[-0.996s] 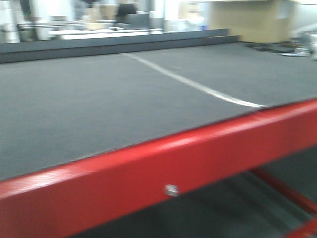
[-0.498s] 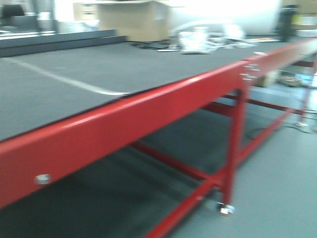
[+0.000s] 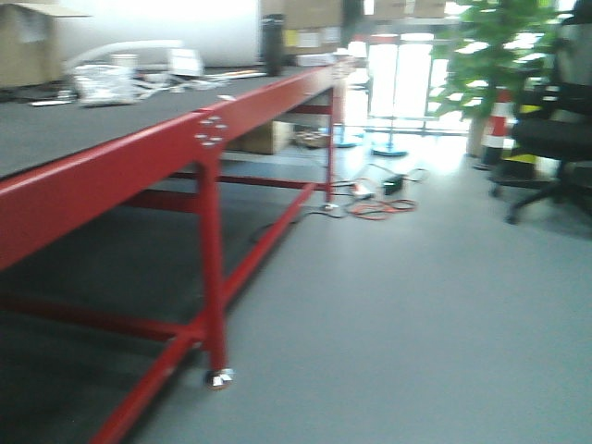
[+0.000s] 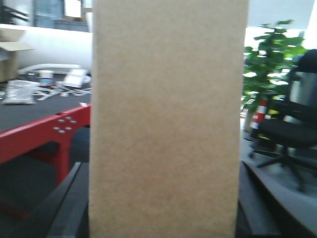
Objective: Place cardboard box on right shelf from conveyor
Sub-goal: 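Drive the base to the steel shelf rack holding the box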
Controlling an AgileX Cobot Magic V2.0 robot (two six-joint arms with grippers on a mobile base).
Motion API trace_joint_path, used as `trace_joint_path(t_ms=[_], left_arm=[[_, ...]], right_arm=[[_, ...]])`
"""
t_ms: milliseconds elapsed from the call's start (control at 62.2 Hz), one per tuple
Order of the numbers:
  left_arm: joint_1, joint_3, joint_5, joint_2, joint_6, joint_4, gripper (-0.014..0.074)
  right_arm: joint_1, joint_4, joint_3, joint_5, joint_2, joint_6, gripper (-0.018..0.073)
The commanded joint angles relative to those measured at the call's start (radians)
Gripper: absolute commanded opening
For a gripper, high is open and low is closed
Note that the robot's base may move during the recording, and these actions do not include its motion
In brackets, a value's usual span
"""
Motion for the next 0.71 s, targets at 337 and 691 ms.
trace_joint_path(t_ms=[337,691], left_arm=[[-0.001,0.006,-0.087,-0.006,0.001,-0.008,-0.0116],[-0.001,0.006,-0.087,-0.006,0.001,-0.008,-0.0116]], right_arm=[[-0.006,0.001,-0.03,-0.105,0.011,-0.003,0.0085],[-0.006,0.001,-0.03,-0.105,0.011,-0.003,0.0085]])
